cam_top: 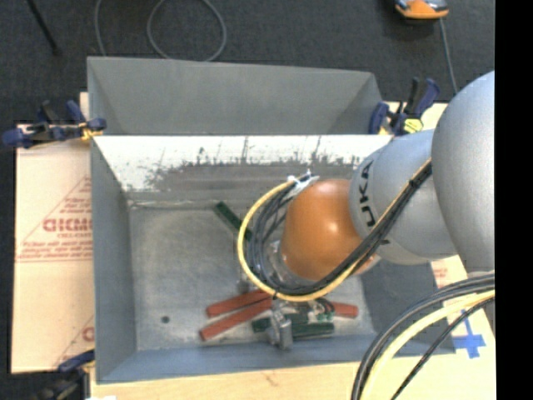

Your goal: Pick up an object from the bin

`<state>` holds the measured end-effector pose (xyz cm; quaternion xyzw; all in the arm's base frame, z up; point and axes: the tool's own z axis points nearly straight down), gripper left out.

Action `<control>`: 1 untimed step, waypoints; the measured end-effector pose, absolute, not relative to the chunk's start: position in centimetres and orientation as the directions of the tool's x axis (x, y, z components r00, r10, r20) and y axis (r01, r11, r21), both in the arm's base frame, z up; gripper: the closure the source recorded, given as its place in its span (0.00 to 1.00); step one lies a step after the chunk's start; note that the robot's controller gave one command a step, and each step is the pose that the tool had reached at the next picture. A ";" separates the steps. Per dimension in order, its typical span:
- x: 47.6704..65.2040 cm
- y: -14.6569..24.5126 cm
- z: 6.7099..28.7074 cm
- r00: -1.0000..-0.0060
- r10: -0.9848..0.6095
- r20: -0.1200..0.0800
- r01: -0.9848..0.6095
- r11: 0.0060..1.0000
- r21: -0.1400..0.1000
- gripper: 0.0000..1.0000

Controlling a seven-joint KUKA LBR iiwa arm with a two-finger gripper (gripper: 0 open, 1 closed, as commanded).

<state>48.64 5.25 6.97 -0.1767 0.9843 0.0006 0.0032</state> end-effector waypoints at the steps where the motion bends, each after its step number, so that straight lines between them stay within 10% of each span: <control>1: 48.9 5.0 7.3 -0.939 -0.343 -0.008 -0.343 0.939 -0.001 1.00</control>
Offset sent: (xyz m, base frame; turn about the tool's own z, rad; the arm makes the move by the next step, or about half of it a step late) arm 0.0000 0.0000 0.0000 0.0000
